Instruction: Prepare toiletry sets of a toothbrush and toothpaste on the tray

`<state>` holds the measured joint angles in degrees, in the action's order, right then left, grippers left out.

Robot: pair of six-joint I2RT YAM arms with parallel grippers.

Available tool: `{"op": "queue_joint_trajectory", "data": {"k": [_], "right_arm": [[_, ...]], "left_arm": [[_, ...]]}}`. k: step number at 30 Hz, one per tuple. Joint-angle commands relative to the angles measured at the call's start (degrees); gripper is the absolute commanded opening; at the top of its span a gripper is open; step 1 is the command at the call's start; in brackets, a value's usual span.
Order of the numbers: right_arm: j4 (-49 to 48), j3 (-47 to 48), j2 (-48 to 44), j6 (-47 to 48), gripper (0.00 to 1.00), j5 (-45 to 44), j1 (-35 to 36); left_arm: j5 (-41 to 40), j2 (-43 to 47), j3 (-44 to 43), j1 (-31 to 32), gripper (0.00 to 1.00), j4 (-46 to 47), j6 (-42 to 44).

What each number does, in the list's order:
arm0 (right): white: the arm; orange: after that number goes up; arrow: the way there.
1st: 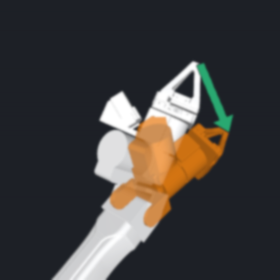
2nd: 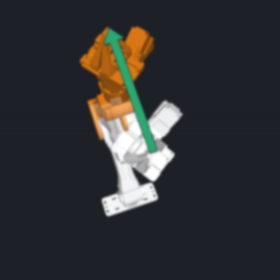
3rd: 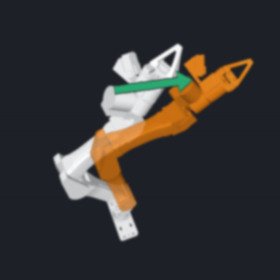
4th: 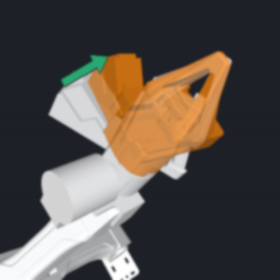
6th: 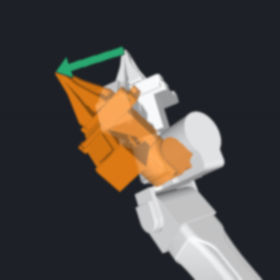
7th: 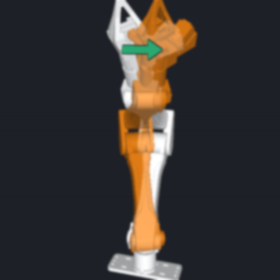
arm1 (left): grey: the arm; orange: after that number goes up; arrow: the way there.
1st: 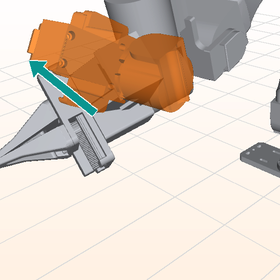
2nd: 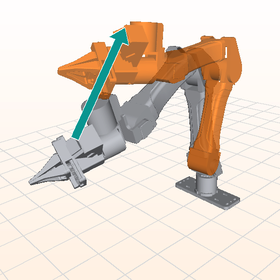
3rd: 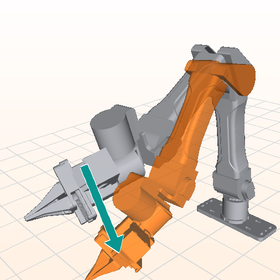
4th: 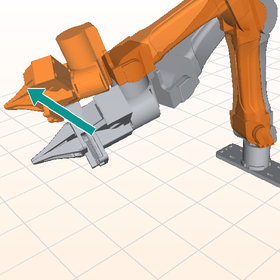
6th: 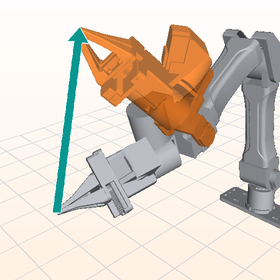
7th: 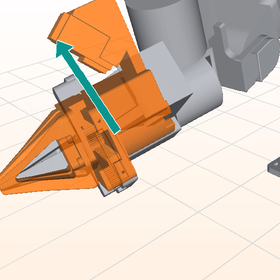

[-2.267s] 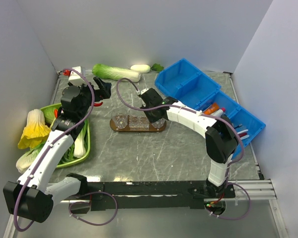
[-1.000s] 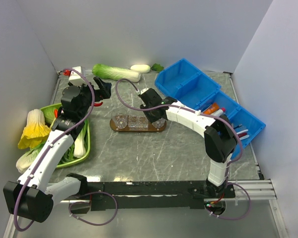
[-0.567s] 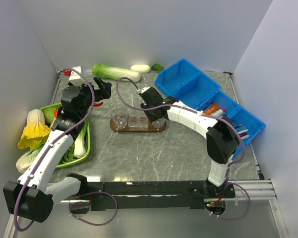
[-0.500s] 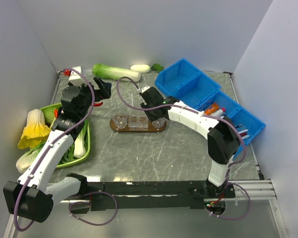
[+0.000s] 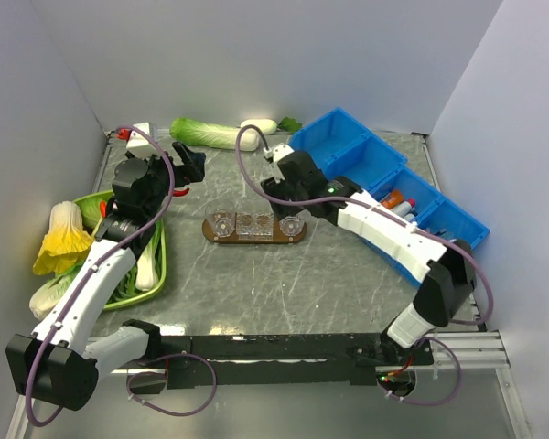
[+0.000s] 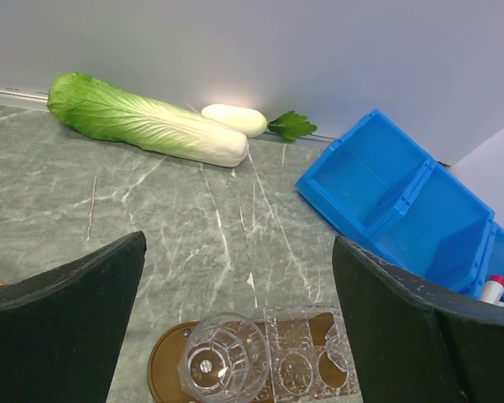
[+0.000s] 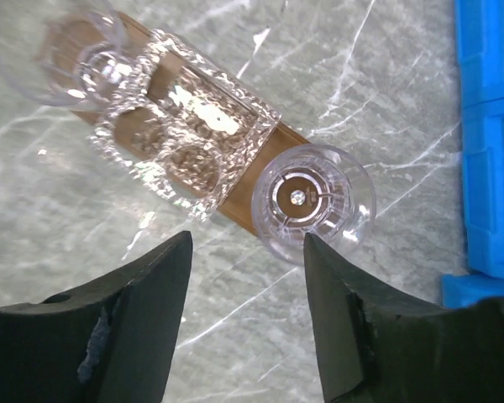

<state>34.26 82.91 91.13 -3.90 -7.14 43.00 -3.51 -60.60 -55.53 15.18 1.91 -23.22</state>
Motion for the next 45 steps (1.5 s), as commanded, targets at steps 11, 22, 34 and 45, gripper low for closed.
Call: {"op": "queue_joint_trajectory", "data": {"k": [11,22,34,45], "right_arm": [[4.32,-7.50,-17.73,-1.02,0.75,2.30,-3.89],[5.02,-13.48,-27.50,-2.34,0.79,9.17,-17.42],[1.69,-16.99,-23.55,-4.18,0.70,14.08,-35.70],[-8.15,-20.34,-11.16,-13.41,0.64,7.23,-44.13]], "left_arm": [[0.61,1.54,-0.81,-0.24,0.97,1.78,0.11],[-0.27,1.89,-0.55,-0.24,0.97,1.60,0.28],[-2.55,3.03,-0.11,-0.06,0.97,1.16,1.25],[-3.61,1.36,-0.02,1.08,0.97,0.99,2.39]]}}
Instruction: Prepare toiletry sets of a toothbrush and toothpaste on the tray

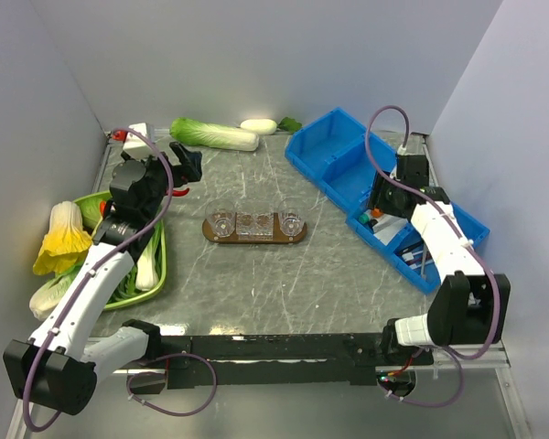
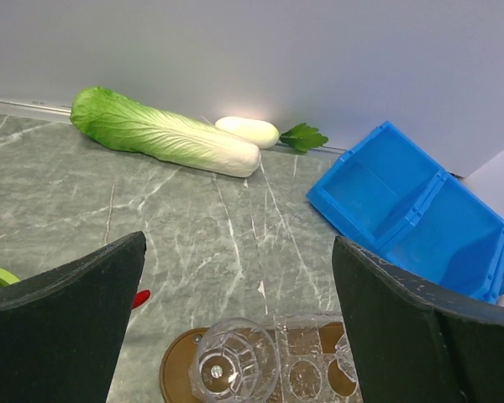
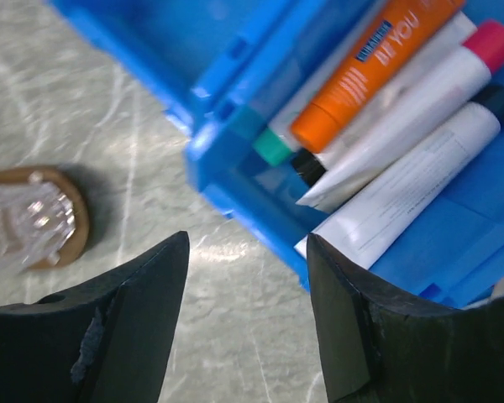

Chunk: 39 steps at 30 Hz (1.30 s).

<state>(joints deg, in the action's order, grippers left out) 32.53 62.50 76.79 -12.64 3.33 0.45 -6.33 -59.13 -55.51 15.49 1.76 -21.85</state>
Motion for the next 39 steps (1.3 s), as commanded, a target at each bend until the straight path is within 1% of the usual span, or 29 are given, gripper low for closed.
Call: {"op": "queue_joint_trajectory", "data": {"k": [1,7,10,21,28,39], "right_arm": [[-6.95,0.08,4.06,-5.28,0.63,-3.25,-1.94],[-11.26,0.08,10.38,-9.94,0.58,-7.01,-3.79],[-11.97,0.08,12.58,-11.43,0.57,-8.78,-4.40],[-13.72,2.45,20.49,-16.36,0.59,-9.84,-5.19],[-14.08,4.03,22.96,-17.68,0.60,-10.28,-5.28],[-10.74,5.61,24.63,-18.56,0.57,-10.28,-5.11]], "left_arm": [[-0.97,-0.10,0.05,0.86,0.97,1.23,1.10],[-1.50,-0.02,0.22,1.04,0.97,1.23,1.37],[-1.32,-0.19,0.22,1.12,0.97,1.40,1.28],[-1.14,-0.02,0.22,1.74,0.97,1.49,1.45],[-0.97,0.16,0.22,1.74,0.97,1.40,1.28],[-0.88,0.51,0.22,1.74,0.97,1.58,1.28]]}}
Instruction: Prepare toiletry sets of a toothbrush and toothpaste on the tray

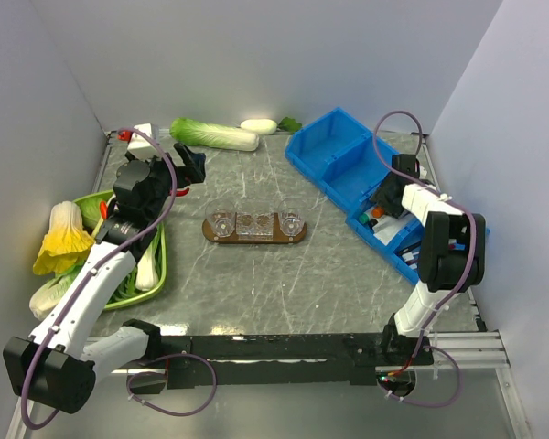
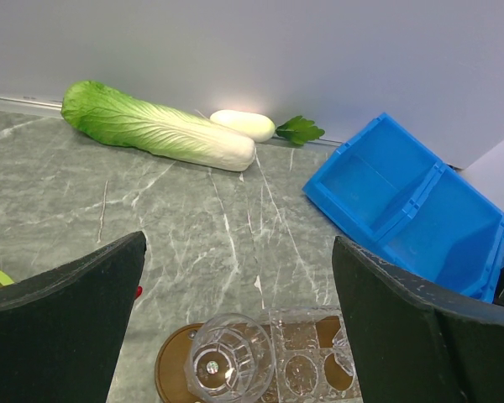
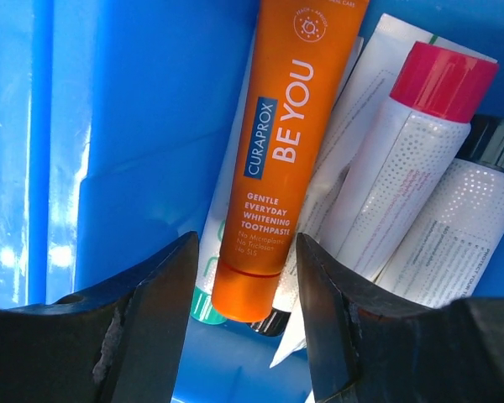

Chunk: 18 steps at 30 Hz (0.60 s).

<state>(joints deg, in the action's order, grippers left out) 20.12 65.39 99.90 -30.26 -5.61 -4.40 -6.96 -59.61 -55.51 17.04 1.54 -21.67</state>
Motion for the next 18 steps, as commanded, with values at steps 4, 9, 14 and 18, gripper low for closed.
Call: {"op": "queue_joint_trajectory", "data": {"k": [4,9,14,18], "right_arm": [[2.29,2.47,1.44,-1.29,0.56,-1.08,-0.34],[3.87,3.96,3.02,-1.29,0.54,-0.55,-0.34],[4.31,4.31,3.64,-1.12,0.44,0.33,-0.34],[3.79,3.17,2.59,-1.03,0.34,-0.19,-0.34]], "left_arm": [[-0.16,1.17,0.14,0.19,0.97,1.71,0.93],[-0.07,1.61,0.31,0.19,0.97,1.80,0.84],[-0.07,1.87,0.22,0.19,0.97,1.89,0.84],[0.02,2.05,0.40,0.19,0.97,1.89,0.75]]}}
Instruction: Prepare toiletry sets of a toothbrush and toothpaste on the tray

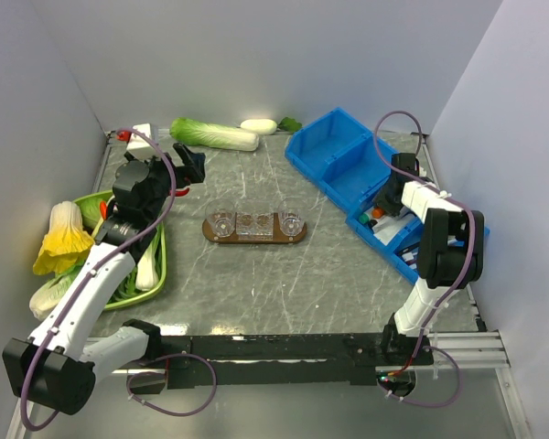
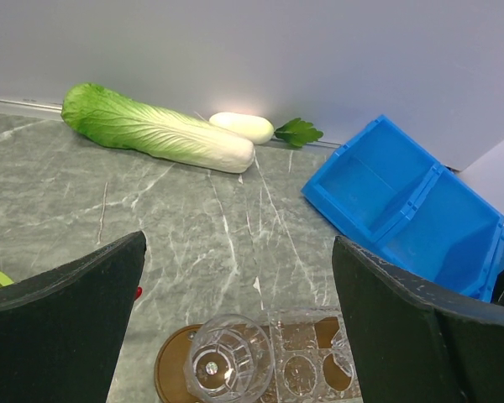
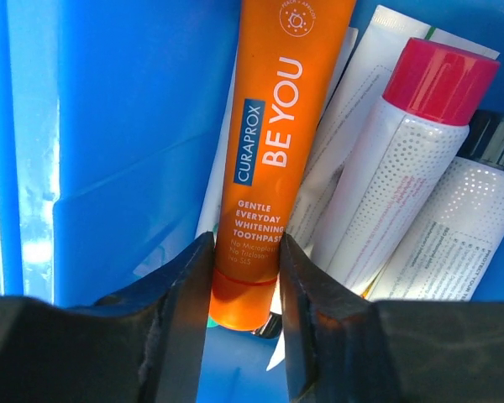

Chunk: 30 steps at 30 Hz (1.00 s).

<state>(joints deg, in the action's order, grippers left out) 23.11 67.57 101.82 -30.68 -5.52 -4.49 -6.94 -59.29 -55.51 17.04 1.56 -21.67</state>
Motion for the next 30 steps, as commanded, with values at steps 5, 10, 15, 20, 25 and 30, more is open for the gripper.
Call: {"op": "queue_joint_trajectory", "data": {"k": [5,10,15,20,25,30], "right_arm": [[0.79,0.28,-2.06,0.35,0.27,-0.63,-0.25],[0.53,0.46,-5.31,1.23,0.12,-0.98,-0.25],[1.23,0.37,-8.56,2.99,0.00,-1.69,-0.17],[1.06,-1.73,-12.69,4.92,0.00,-2.21,-0.25],[-1.40,-5.86,-19.27,9.04,0.00,-0.46,0.01],[-2.46,-8.68,-25.08,14.23,0.00,2.26,0.89]], "left_arm": [[0.43,1.81,0.40,0.19,0.97,1.95,0.58],[0.87,1.81,0.40,0.19,0.97,1.87,0.31],[1.22,1.98,0.40,0.19,0.97,1.95,0.31],[2.37,1.72,0.22,0.28,0.97,1.95,-0.21],[4.64,0.40,-0.22,1.68,0.97,1.69,-1.00],[7.37,-3.46,-2.94,5.71,0.99,-0.50,-0.74]]}}
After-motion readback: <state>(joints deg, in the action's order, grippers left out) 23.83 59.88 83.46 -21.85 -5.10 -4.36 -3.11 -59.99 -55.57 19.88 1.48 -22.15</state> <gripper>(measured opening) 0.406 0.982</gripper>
